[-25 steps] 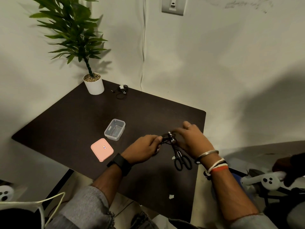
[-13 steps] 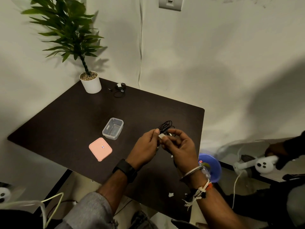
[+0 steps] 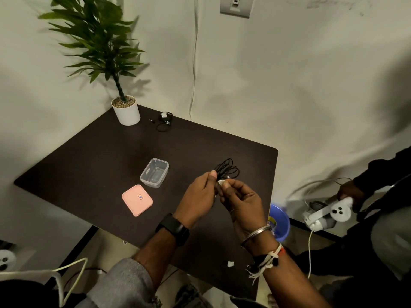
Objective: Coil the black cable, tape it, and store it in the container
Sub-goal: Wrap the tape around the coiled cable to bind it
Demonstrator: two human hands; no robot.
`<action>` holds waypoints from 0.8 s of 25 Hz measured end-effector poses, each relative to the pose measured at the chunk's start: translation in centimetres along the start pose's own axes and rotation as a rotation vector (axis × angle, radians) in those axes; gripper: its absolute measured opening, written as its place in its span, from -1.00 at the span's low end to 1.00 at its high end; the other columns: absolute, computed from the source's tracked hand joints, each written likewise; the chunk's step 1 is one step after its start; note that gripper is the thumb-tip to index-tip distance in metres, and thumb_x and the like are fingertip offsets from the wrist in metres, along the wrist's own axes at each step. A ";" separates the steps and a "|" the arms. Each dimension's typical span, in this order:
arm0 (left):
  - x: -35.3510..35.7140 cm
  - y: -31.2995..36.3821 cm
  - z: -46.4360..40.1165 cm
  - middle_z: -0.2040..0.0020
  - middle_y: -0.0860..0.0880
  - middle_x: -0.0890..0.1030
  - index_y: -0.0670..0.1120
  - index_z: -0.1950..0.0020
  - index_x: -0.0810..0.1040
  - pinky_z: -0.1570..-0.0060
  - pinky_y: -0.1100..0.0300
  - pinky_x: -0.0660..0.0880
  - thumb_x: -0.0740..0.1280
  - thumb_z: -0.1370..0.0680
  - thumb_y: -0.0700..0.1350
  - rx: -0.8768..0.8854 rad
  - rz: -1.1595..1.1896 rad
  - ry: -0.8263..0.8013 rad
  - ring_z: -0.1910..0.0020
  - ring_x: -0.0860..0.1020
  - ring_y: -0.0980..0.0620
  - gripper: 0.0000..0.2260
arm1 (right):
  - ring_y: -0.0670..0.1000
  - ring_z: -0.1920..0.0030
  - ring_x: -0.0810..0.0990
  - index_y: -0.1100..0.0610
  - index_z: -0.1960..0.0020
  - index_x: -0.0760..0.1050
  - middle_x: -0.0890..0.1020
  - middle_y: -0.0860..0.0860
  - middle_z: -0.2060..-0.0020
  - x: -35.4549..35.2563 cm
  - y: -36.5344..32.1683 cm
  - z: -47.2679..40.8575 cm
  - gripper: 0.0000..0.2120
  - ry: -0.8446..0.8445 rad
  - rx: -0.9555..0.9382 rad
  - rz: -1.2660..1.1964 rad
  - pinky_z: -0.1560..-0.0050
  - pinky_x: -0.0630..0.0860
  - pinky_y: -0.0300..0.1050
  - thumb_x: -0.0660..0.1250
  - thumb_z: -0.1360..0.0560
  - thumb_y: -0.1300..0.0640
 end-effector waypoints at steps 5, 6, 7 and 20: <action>0.3 0.4 0.1 0.45 0.27 0.51 0.11 0.25 0.45 0.29 0.25 0.35 0.06 -0.71 0.12 0.023 -0.006 0.000 0.44 0.47 0.31 -0.63 | 0.02 0.17 0.69 0.09 0.06 0.70 0.72 0.13 0.19 -0.5 -0.2 -0.5 -0.87 0.036 -0.044 0.038 0.15 0.62 -0.18 0.50 -0.39 0.14; 0.3 0.5 0.2 0.45 0.29 0.51 0.12 0.25 0.45 0.30 0.29 0.34 0.06 -0.71 0.11 0.032 -0.021 -0.008 0.43 0.48 0.33 -0.63 | 0.03 0.16 0.69 0.09 0.06 0.70 0.72 0.14 0.19 -0.6 -0.2 -0.6 -0.87 0.039 -0.051 0.047 0.14 0.63 -0.17 0.50 -0.39 0.15; 0.3 0.6 0.2 0.44 0.30 0.52 0.12 0.24 0.45 0.31 0.32 0.34 0.05 -0.71 0.11 0.042 -0.045 -0.014 0.42 0.49 0.34 -0.63 | 0.03 0.16 0.69 0.10 0.05 0.70 0.72 0.14 0.18 -0.7 -0.2 -0.7 -0.87 0.045 -0.057 0.056 0.14 0.63 -0.17 0.50 -0.40 0.16; 0.0 2.7 0.8 0.22 -0.08 0.61 0.03 0.08 0.54 0.22 0.04 0.49 0.07 -0.71 0.08 0.188 -0.207 -0.074 0.26 0.54 -0.04 -0.68 | 0.09 0.10 0.74 0.11 -0.06 0.63 0.74 0.16 0.15 -1.4 -0.7 -1.4 -0.72 0.039 -0.068 0.116 0.15 0.62 -0.20 0.55 -0.39 0.10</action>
Point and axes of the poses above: each hand's wrist, its own z-axis away from the middle knuckle, its own x-axis out of the palm, y = z × x, the point moved 8 cm from there along -z, towards the middle knuckle
